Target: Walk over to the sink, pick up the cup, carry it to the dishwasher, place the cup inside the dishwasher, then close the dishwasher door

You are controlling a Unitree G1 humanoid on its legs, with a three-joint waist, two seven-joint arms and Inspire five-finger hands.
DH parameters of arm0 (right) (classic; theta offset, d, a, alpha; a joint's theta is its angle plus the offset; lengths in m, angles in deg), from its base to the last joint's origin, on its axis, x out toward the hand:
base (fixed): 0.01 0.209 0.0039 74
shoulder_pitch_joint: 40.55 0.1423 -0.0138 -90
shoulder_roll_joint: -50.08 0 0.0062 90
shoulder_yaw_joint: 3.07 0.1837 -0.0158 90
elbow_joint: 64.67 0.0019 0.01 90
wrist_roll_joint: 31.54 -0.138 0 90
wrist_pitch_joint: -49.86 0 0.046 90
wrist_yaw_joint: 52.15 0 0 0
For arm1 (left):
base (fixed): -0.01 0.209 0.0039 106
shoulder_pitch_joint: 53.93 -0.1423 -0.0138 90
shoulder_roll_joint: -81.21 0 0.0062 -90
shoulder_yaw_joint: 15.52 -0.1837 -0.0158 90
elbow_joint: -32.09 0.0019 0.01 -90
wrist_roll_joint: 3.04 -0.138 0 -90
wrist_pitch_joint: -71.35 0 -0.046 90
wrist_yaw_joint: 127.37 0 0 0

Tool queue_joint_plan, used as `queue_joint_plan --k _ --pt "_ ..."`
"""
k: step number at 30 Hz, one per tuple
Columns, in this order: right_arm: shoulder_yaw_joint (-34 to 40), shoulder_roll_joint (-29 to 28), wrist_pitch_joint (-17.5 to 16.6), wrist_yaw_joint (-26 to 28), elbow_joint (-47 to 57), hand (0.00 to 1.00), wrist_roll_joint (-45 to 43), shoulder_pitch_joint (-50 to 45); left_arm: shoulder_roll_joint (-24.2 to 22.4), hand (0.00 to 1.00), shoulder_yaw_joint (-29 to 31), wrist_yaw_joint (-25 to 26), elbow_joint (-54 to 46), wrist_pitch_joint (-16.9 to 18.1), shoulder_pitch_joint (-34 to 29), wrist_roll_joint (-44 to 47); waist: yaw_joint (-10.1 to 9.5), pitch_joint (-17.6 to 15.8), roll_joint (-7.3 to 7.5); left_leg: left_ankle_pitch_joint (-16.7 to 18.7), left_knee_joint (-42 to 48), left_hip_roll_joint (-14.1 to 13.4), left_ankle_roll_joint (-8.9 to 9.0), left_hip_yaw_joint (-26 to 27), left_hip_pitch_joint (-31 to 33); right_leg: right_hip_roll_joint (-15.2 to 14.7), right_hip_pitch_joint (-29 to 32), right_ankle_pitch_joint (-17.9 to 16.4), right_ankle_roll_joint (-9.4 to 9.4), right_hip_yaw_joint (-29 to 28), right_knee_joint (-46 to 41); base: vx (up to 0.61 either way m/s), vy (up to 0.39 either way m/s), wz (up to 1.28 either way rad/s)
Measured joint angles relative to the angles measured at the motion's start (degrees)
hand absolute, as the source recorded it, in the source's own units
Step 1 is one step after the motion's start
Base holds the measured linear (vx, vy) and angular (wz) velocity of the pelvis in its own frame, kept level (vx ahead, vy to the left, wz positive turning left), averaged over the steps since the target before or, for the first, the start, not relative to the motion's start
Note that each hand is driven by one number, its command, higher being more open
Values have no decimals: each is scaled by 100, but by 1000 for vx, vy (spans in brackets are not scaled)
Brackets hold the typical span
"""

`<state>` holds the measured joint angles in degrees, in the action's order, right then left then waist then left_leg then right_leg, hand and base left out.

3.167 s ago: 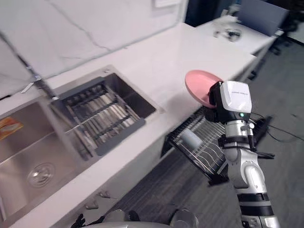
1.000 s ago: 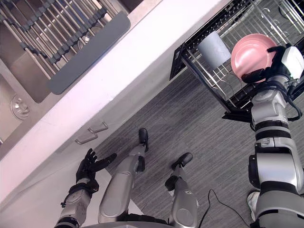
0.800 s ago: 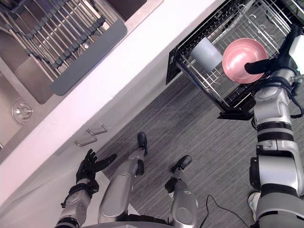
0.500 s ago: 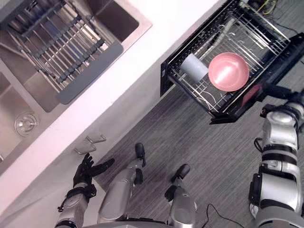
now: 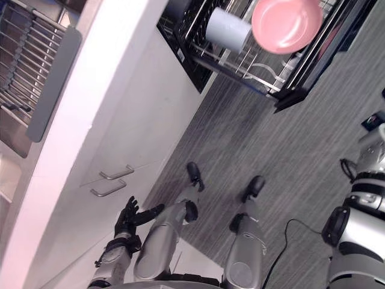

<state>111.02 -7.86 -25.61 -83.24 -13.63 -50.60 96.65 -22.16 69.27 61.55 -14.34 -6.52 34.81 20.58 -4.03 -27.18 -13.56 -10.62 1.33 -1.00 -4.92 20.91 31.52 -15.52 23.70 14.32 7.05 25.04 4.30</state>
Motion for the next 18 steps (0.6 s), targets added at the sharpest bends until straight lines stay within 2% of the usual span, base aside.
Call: queue_joint_plan --k 1,3,5,8,10,12,16,18 --pt "-207 48 10 200 60 0 381 18 -50 100 -5 40 22 -18 23 199 -79 45 -77 -27 -59 61 9 -101 41 -46 112 5 9 -58 -18 51 62 -10" --pt "-280 53 20 330 96 0 534 19 -55 100 -34 64 -8 -37 38 273 -125 55 -91 -48 -90 110 36 -288 41 -83 149 2 13 -97 -41 41 37 -4" --pt "-481 195 20 531 95 0 766 28 -98 100 -255 52 -62 -67 41 463 -162 121 -184 -65 -116 226 60 -615 39 -194 154 -58 72 -59 -153 60 67 17" --pt "-773 424 7 750 56 0 945 117 -174 100 -468 -55 -61 -110 37 580 -186 195 -286 -70 -122 372 67 -898 8 -380 154 -238 165 77 -469 50 88 31" --pt "-1016 520 -27 881 -144 0 1027 385 -173 100 -565 -179 -62 -136 35 628 -248 207 -303 -72 -123 479 72 -1070 -50 -530 130 -390 214 192 -745 60 114 42" --pt "-1117 788 -12 828 -629 0 1269 598 -175 100 -654 -305 -61 -133 -11 627 -301 268 -385 -101 -143 613 76 -1297 -77 -706 66 -550 278 392 -1010 46 81 53" --pt "-1334 1000 1 811 -972 0 1484 690 -166 100 -663 -460 -53 -127 -147 631 -304 330 -468 -145 -254 842 78 -1621 -258 -979 -151 -785 394 672 -1326 66 71 47" --pt "-1650 1034 83 817 -1204 0 1557 939 -164 100 -767 -575 -49 -101 -260 631 -306 419 -582 -176 -282 991 33 -1951 -374 -1126 -353 -915 458 906 -1457 96 42 51"
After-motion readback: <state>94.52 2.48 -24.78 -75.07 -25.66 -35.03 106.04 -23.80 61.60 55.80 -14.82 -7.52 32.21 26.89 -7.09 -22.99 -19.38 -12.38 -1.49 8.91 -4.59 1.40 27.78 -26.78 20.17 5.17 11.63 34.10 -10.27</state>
